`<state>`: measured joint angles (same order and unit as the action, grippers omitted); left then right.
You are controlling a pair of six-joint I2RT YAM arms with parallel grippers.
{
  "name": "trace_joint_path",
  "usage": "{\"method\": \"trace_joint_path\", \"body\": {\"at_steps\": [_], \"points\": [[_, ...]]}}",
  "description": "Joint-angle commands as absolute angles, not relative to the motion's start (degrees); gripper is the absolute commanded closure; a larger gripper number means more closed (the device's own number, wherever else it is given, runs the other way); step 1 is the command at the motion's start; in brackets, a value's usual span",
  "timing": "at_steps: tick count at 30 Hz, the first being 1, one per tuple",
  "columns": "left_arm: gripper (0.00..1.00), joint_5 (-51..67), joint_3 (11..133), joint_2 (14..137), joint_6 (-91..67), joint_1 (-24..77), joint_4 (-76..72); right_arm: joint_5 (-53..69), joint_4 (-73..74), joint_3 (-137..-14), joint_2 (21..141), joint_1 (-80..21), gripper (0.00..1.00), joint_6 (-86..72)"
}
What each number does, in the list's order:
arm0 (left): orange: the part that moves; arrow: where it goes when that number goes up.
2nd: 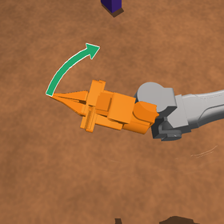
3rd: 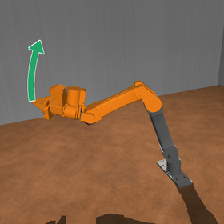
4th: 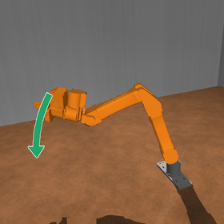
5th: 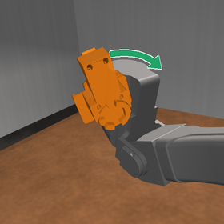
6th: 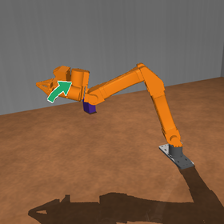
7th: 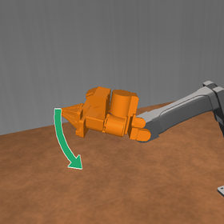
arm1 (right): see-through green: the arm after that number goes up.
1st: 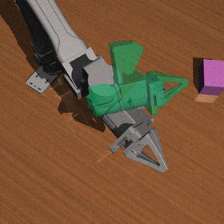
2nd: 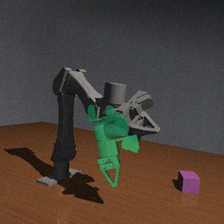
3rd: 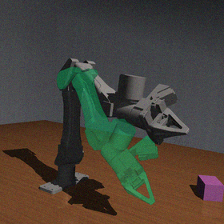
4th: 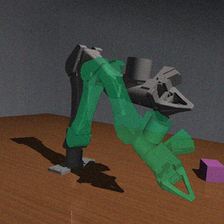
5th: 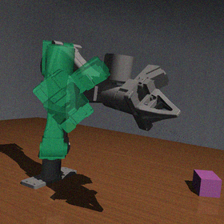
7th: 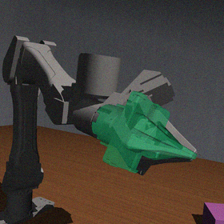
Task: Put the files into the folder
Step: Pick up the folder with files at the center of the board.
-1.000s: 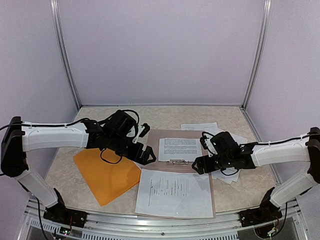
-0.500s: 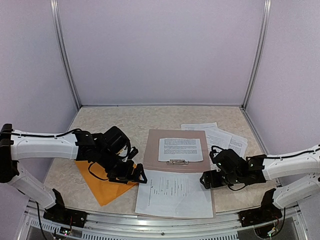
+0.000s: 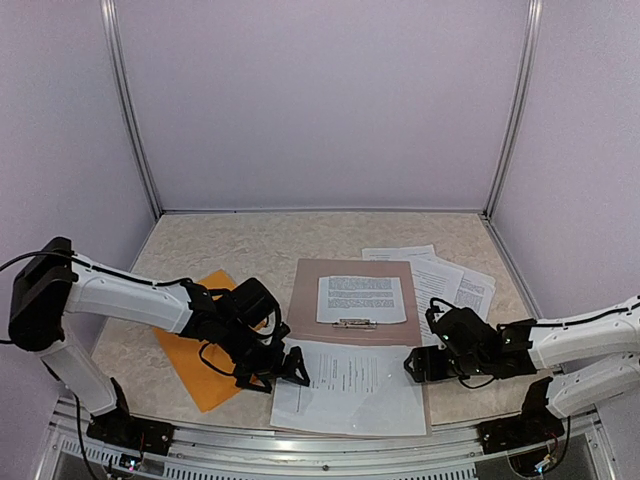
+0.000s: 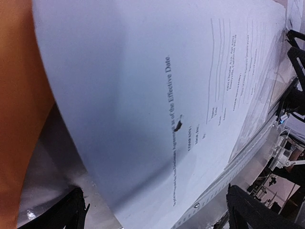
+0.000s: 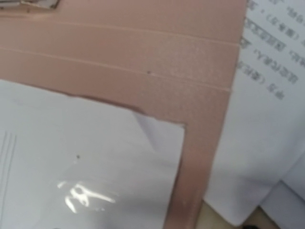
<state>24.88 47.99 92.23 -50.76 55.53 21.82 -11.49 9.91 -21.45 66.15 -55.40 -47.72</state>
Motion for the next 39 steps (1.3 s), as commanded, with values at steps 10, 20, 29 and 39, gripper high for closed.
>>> {"method": "trace_joint_path", "body": {"at_steps": [10,20,29,39], "points": [[0.01,34.67,47.34,95.18,-57.57,55.18,8.8,-9.43,5.75,-15.86,66.46,-56.08,0.23,-48.78],[0.23,36.54,45.74,92.83,-60.11,52.44,2.54,-9.66,6.57,-18.35,65.78,-56.16,0.24,-46.18],[0.52,38.23,45.35,90.86,-61.01,50.09,0.51,-11.95,10.94,-24.26,61.31,-59.28,0.31,-39.73],[0.54,40.19,47.17,89.08,-61.41,47.84,0.84,-7.26,14.92,-35.07,58.21,-66.5,0.38,-25.33]]}}
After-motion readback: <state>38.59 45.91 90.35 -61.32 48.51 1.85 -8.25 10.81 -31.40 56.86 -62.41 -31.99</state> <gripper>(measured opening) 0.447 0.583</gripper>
